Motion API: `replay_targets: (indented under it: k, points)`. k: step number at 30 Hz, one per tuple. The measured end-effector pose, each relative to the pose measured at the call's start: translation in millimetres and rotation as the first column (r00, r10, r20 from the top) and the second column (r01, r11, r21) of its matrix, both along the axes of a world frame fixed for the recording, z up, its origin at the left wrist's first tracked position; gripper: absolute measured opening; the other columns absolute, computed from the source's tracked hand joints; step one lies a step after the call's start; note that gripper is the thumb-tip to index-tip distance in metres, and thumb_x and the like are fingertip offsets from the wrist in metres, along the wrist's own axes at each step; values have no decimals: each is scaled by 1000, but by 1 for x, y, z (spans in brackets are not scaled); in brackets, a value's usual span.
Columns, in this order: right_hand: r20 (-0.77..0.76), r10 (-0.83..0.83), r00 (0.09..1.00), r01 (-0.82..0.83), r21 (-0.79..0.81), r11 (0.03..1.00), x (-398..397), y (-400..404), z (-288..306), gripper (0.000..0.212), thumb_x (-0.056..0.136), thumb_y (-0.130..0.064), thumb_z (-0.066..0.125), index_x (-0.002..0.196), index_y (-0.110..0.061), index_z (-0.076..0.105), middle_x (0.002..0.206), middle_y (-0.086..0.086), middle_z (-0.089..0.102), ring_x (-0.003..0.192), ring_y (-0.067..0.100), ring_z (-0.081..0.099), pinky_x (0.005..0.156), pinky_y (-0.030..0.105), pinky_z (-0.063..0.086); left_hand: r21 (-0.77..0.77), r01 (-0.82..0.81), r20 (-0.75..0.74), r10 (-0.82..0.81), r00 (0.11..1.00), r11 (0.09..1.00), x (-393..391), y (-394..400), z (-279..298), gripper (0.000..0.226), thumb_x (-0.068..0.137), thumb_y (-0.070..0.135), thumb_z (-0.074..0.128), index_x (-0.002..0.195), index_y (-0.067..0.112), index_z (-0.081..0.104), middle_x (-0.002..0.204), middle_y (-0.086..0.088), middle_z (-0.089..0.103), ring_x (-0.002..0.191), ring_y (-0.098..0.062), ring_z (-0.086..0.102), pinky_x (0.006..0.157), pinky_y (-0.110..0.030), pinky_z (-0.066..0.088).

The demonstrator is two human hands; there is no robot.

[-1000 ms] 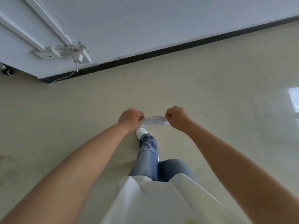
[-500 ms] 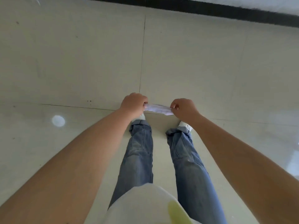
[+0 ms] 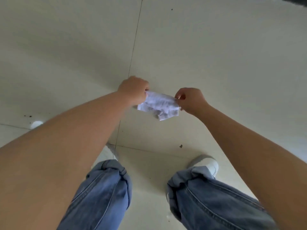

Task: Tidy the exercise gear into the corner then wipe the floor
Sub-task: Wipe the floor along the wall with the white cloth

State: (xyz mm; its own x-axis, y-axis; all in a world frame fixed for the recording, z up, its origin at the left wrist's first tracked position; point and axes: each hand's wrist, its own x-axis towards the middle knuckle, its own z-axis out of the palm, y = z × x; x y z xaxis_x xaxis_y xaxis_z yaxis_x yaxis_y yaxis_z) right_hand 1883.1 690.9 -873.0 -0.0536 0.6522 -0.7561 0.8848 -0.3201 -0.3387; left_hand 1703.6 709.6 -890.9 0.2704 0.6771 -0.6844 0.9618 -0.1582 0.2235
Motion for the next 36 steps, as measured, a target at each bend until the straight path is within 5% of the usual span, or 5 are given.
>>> replay_targets:
  k: [7, 13, 22, 27, 36]
  points:
    - [101, -48, 994, 1, 425, 905, 9, 99, -43, 34, 92, -8, 45, 124, -12, 55, 127, 10, 55, 118, 25, 51, 95, 29, 40, 461, -249, 92, 233, 968, 852, 4, 77, -31, 37, 93, 12, 50, 129, 4, 47, 122, -17, 58, 121, -35, 46, 93, -43, 41]
    - [163, 267, 950, -308, 635, 708, 12, 40, -79, 19, 67, -2, 64, 84, -2, 73, 92, 19, 71, 85, 41, 68, 70, 45, 55, 590, 245, 71, -351, 934, 770, -5, 41, -66, 32, 71, 15, 42, 65, 7, 72, 75, -9, 72, 69, -27, 71, 57, -28, 55]
    - [274, 361, 892, -453, 544, 707, -4, 32, -92, 40, 47, -17, 88, 86, -16, 77, 100, 2, 75, 91, 16, 73, 80, 41, 56, 463, 386, -79, -397, 915, 798, 14, 51, -72, 48, 74, 20, 36, 89, 3, 78, 94, -6, 77, 95, -20, 73, 87, -26, 53]
    - [302, 271, 914, -374, 368, 851, 14, 63, -81, 40, 99, -20, 32, 138, -19, 43, 155, -8, 23, 144, 5, 19, 120, 34, 0, 256, 451, -123, -434, 893, 855, 49, 93, -64, 64, 98, 36, 39, 149, 3, 20, 159, -6, 17, 148, -19, 12, 121, -34, 2]
    - [366, 161, 916, -275, 283, 919, 57, 135, -77, 41, 99, -13, 32, 139, -6, 39, 155, 7, 21, 146, 16, 15, 115, 35, 21, 363, 399, -115, -385, 916, 842, 117, 159, -65, 58, 102, 32, 29, 150, 4, 14, 159, -4, 13, 149, -17, 8, 121, -32, 3]
